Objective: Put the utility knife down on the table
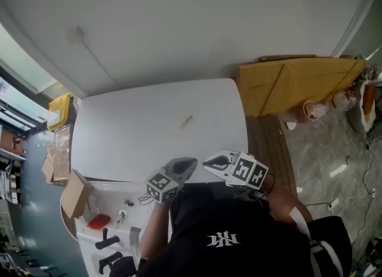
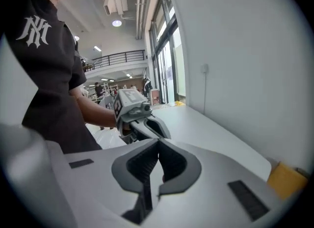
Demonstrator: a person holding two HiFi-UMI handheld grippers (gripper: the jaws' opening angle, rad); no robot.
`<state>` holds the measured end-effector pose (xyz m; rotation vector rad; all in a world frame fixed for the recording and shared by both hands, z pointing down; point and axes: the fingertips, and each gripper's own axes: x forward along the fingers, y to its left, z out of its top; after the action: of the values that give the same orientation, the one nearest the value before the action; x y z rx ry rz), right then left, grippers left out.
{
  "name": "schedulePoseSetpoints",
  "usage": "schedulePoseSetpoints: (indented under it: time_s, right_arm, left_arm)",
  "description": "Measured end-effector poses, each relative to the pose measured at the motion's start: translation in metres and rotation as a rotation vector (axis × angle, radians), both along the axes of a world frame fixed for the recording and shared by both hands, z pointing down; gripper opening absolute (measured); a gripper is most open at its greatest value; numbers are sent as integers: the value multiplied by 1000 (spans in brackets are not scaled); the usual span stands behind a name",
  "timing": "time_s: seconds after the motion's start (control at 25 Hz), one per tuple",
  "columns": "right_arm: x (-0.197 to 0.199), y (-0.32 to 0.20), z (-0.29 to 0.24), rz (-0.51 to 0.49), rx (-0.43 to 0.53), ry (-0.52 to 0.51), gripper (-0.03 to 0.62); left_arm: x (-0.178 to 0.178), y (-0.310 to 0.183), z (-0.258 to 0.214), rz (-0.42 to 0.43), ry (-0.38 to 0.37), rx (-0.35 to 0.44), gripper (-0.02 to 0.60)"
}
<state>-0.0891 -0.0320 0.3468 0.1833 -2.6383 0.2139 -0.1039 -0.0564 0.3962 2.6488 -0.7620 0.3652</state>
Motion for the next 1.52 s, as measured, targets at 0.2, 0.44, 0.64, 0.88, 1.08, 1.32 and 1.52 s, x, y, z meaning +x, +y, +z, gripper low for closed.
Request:
schedulePoseSetpoints:
  time_s: [0.2, 0.44, 0.64, 0.88, 1.08, 1.32, 1.52]
  right_arm:
    - [42, 84, -28, 19, 36, -233, 6]
    - [75, 151, -27, 55, 10, -316, 6]
    - [76, 161, -48, 154, 109, -312, 5]
    - [89, 179, -68, 352, 67, -379, 3]
    - [63, 228, -58, 357, 1, -363, 3]
    - [31, 276, -62, 309, 7, -423, 3]
    - [45, 290, -78, 367, -23, -446, 3]
  left_arm:
    - [30, 71, -46, -11, -41, 88, 5]
    - [61, 131, -88, -9, -47, 184, 5]
    - [70, 167, -114, 30, -53, 271, 6]
    - [78, 208, -138, 116, 6, 324, 5]
    - [57, 259, -143, 132, 39, 338, 6]
    - [4, 297, -90, 64, 31, 261, 6]
    - [29, 314, -106, 125, 66, 253, 5]
